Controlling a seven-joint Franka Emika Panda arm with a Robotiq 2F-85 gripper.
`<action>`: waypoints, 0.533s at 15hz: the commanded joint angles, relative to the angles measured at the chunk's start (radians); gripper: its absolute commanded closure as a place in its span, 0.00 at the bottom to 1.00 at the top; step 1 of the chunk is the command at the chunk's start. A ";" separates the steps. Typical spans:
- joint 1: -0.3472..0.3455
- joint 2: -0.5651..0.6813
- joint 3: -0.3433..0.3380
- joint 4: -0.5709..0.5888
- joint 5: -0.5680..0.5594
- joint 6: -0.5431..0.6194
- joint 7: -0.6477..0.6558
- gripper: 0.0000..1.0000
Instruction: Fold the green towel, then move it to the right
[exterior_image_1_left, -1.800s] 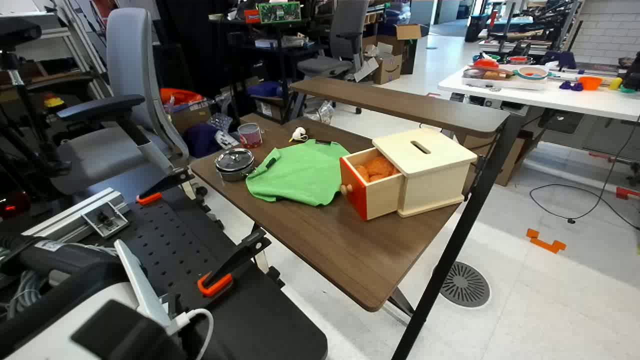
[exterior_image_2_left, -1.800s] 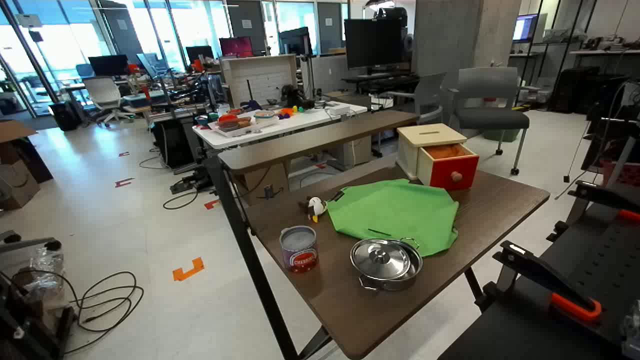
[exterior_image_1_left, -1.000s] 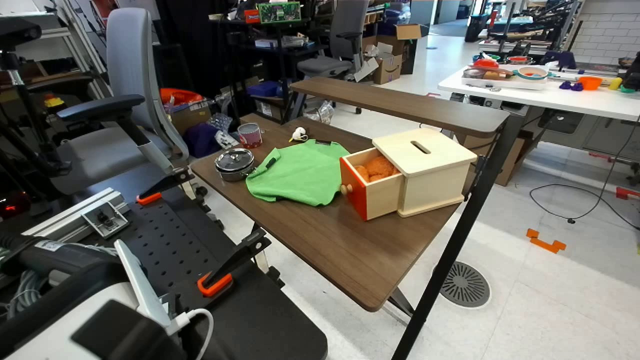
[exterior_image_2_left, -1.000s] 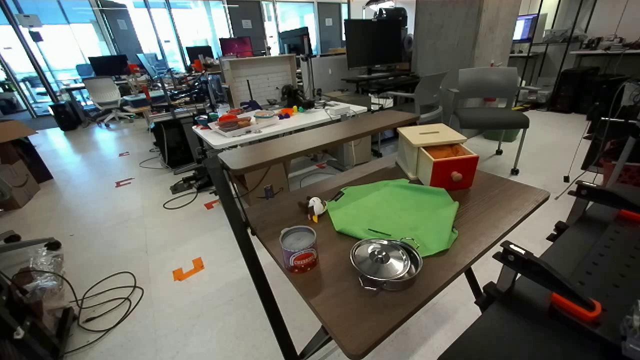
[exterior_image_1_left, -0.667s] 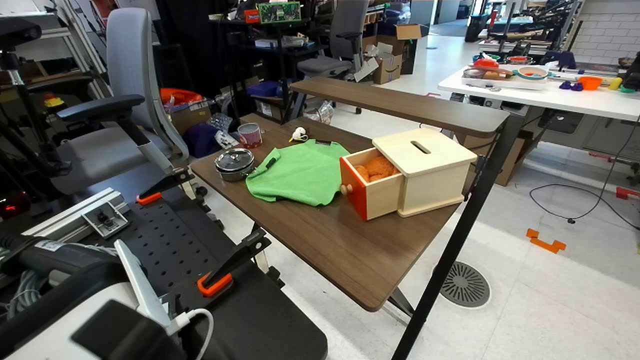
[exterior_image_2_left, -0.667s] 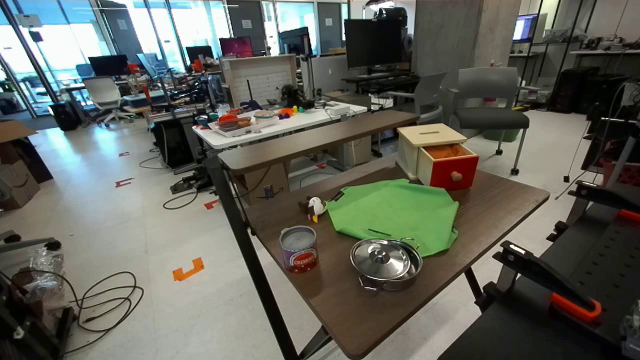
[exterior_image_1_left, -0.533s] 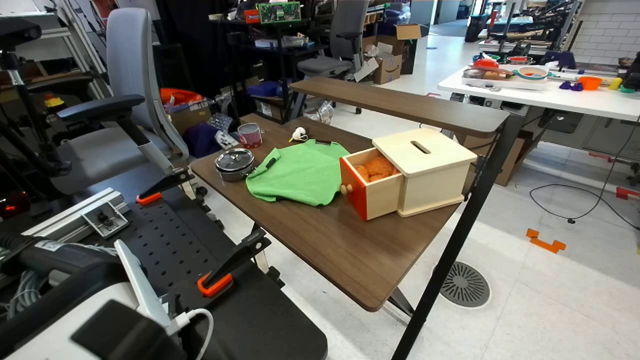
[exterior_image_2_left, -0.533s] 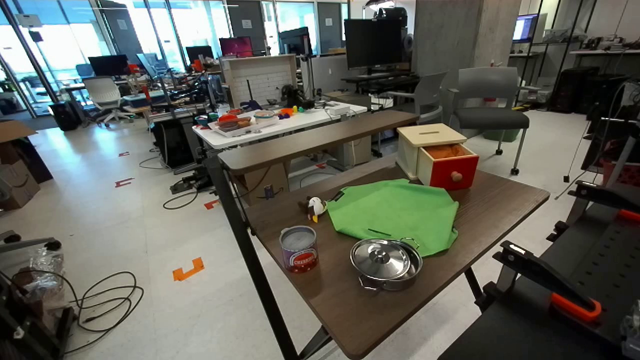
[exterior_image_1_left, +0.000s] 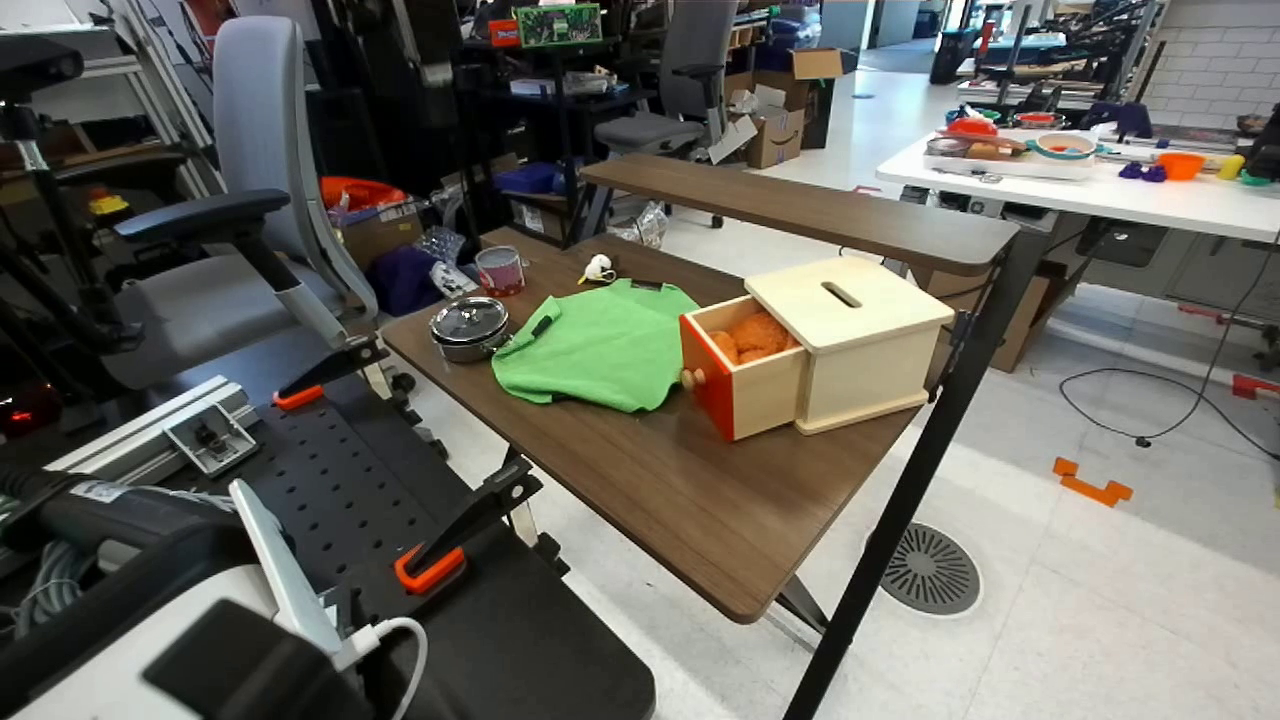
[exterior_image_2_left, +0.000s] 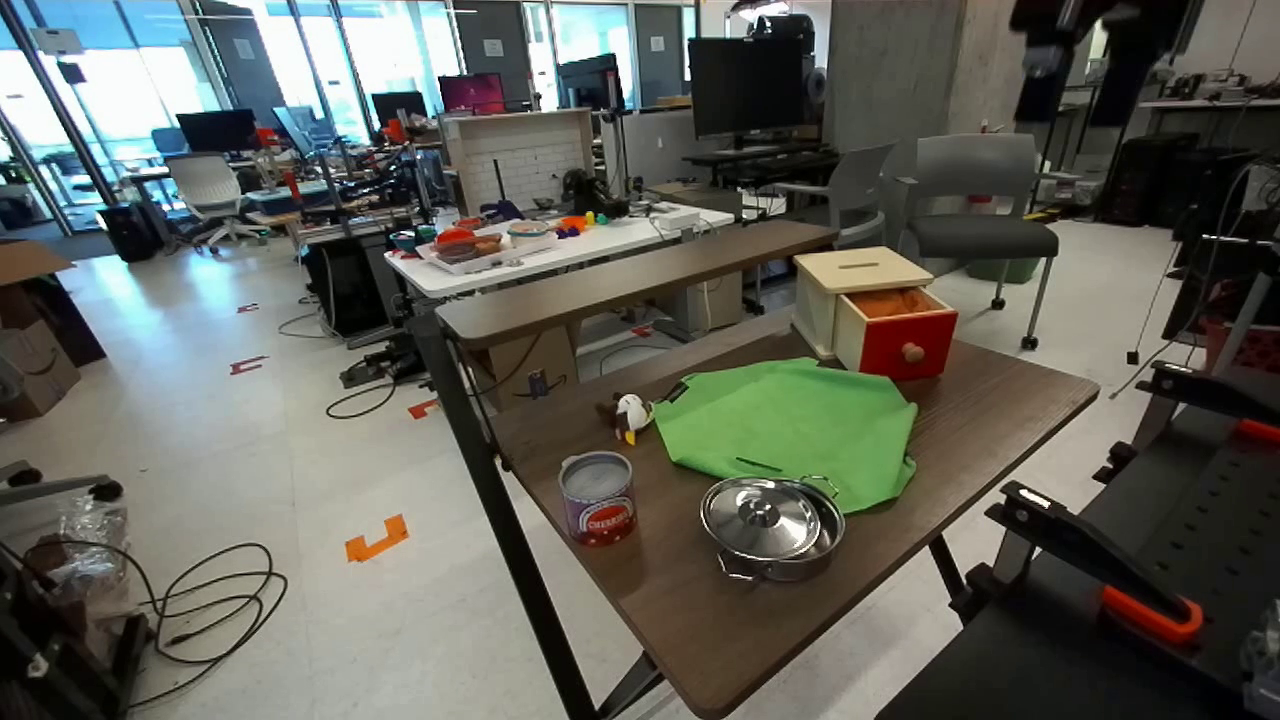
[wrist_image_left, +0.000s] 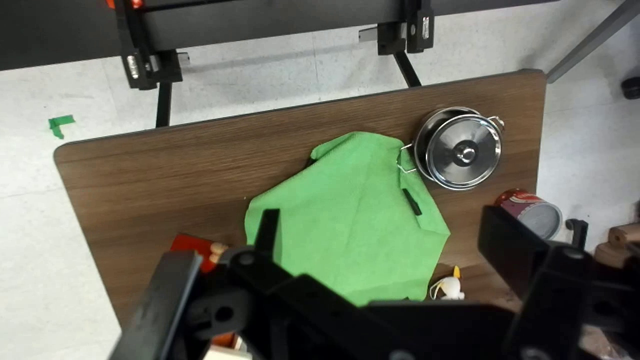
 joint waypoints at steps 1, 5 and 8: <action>0.044 0.237 0.029 0.060 0.064 0.103 -0.019 0.00; 0.048 0.407 0.064 0.111 -0.005 0.189 0.026 0.00; 0.042 0.402 0.070 0.093 0.013 0.179 0.011 0.00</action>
